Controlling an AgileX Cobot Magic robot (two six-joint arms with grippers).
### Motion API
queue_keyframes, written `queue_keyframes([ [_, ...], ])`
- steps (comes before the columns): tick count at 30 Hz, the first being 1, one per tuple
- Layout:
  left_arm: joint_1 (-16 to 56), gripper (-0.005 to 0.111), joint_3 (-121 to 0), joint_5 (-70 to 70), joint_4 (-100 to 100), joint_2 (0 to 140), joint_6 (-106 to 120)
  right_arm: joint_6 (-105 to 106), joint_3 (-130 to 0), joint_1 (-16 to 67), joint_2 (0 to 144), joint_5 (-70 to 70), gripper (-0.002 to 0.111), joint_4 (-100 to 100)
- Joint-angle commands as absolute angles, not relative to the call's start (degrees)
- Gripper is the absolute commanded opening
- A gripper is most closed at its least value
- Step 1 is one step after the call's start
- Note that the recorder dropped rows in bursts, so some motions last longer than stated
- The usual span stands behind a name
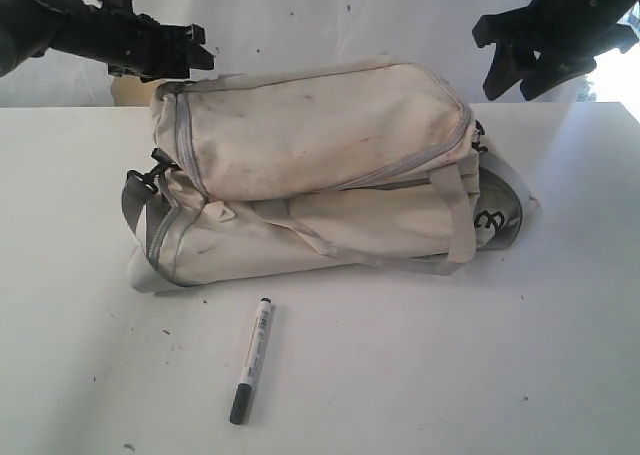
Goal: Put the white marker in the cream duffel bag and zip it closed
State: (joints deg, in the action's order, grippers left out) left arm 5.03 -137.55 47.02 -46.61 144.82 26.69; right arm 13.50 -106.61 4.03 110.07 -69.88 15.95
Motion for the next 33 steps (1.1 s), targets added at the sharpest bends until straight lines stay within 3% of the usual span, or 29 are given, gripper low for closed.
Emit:
queue_keyframes([
  [1,4.7,0.051,-138.1,49.8,-45.3,144.0,24.2,13.3,-106.8,4.0,109.4,-70.0,0.044,16.0],
  [9,4.7,0.049,-138.1,50.3,-41.7,144.0,24.2,12.9,-106.8,4.0,109.4,-70.0,0.044,15.9],
  [21,4.7,0.022,-137.9,48.6,-41.3,144.3,24.2,12.8,-106.8,4.0,109.4,-70.0,0.044,16.0],
  [33,5.3,0.022,-136.9,49.6,-42.2,144.4,25.9,12.8,-106.8,4.0,109.4,-70.0,0.044,16.0],
])
